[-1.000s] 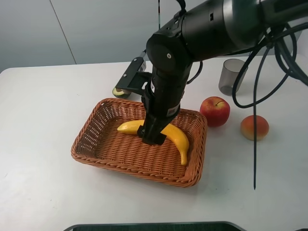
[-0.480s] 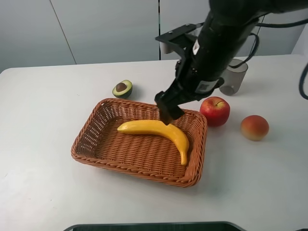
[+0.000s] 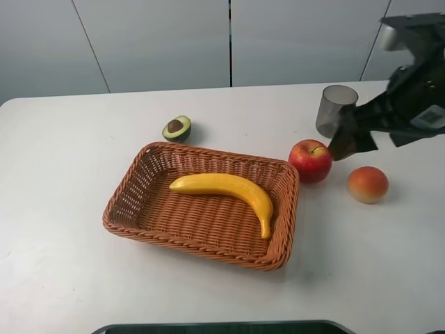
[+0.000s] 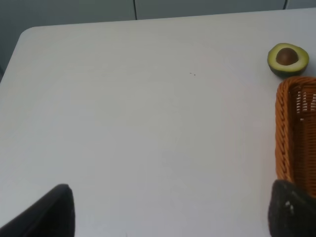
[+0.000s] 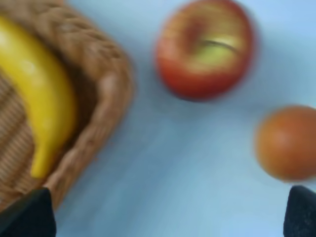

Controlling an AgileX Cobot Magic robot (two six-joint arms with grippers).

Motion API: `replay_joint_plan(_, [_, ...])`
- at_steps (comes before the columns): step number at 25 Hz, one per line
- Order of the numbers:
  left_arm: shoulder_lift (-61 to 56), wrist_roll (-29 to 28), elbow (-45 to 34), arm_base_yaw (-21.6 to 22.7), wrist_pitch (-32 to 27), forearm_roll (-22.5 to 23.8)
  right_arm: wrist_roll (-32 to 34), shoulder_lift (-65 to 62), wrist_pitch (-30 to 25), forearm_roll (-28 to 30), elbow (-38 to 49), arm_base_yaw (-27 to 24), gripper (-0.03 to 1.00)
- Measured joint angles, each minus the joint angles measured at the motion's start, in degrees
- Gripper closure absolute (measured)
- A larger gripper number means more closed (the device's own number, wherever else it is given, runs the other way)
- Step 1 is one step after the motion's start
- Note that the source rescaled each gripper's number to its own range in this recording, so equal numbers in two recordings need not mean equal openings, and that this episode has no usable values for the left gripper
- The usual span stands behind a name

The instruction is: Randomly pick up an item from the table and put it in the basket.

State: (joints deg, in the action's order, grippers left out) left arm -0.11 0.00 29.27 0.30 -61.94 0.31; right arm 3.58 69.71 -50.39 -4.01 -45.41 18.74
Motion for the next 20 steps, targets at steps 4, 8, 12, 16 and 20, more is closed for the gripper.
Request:
replay_joint_plan(4, [0.00,0.00,0.00,0.00,0.00,0.00,0.24,-8.32,-1.52,0.89,2.89,-7.01,-0.02])
replay_joint_plan(8, [0.00,0.00,0.00,0.00,0.00,0.00,0.36,-17.18,-2.07,1.86,5.20,-10.86,-0.02])
replay_joint_plan(12, [0.00,0.00,0.00,0.00,0.00,0.00,0.36,-26.65,-4.31,4.01,6.40,-11.55,-0.02])
replay_joint_plan(16, [0.00,0.00,0.00,0.00,0.00,0.00,0.36,-37.09,-8.45,4.86,6.68,-11.55,-0.02])
replay_joint_plan(20, [0.00,0.00,0.00,0.00,0.00,0.00,0.75,-46.06,-12.65,4.86,6.68,-11.55,-0.02])
